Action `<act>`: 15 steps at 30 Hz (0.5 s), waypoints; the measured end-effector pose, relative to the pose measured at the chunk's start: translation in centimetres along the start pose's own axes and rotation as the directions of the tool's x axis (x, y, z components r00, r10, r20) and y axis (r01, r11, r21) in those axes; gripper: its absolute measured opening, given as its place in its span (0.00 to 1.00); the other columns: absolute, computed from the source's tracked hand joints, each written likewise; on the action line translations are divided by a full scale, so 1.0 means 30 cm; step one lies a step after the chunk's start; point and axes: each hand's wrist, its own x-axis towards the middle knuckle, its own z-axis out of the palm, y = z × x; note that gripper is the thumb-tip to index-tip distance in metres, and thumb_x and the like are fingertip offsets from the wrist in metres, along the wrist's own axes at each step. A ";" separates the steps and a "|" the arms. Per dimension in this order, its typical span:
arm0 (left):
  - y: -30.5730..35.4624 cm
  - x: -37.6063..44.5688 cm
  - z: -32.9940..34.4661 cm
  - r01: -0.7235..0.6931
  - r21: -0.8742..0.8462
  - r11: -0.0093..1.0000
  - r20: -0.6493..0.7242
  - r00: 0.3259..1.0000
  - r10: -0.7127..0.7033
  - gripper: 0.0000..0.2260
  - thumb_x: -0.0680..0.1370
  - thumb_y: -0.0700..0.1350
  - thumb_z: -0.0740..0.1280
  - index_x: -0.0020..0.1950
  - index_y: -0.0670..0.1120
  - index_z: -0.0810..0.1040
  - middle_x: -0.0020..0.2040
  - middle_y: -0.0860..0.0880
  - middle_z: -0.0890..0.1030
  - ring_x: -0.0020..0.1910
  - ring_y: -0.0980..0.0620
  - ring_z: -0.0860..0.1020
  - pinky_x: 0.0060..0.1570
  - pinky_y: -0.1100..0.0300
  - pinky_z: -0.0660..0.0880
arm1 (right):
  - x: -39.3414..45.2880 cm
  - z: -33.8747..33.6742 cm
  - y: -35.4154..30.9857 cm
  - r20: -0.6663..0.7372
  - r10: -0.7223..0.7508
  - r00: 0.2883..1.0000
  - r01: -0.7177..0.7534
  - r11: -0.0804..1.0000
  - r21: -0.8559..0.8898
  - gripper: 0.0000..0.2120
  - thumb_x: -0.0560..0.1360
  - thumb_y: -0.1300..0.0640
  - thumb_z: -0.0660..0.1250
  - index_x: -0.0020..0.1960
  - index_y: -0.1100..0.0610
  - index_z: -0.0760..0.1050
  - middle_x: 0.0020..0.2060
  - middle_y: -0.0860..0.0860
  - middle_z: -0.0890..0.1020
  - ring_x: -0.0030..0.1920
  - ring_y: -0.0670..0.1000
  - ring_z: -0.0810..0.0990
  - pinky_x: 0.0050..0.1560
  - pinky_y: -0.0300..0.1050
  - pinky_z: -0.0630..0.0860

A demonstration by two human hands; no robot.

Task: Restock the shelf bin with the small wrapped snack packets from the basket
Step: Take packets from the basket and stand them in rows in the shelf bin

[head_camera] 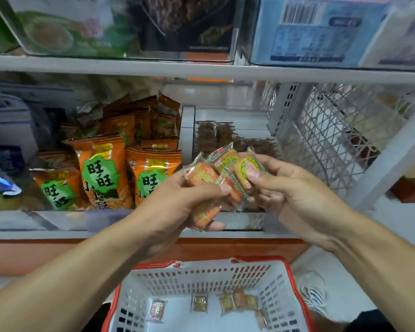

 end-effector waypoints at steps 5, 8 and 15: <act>0.000 -0.027 0.020 0.000 0.044 0.999 -0.003 1.000 0.000 0.22 0.67 0.46 0.78 0.60 0.45 0.82 0.55 0.45 0.87 0.53 0.50 0.86 0.33 0.57 0.82 | -0.004 0.013 0.014 -0.009 0.003 1.000 -0.004 0.999 -0.032 0.20 0.72 0.57 0.69 0.63 0.59 0.78 0.49 0.55 0.84 0.42 0.48 0.80 0.42 0.40 0.77; 0.003 -0.035 0.018 -0.017 0.001 1.000 -0.028 0.999 0.017 0.16 0.69 0.44 0.78 0.56 0.46 0.84 0.54 0.44 0.87 0.51 0.50 0.86 0.32 0.57 0.82 | -0.009 0.017 0.014 -0.018 -0.003 1.000 0.002 1.000 -0.030 0.22 0.70 0.55 0.70 0.63 0.60 0.78 0.48 0.54 0.84 0.42 0.48 0.80 0.42 0.40 0.77; 0.009 -0.042 0.007 -0.023 -0.001 1.000 -0.032 0.999 0.023 0.08 0.74 0.44 0.74 0.51 0.56 0.86 0.54 0.46 0.87 0.51 0.50 0.86 0.32 0.57 0.82 | -0.012 0.019 0.010 -0.033 0.004 0.999 -0.005 1.000 -0.026 0.19 0.70 0.55 0.71 0.60 0.57 0.80 0.45 0.50 0.85 0.39 0.45 0.81 0.39 0.41 0.78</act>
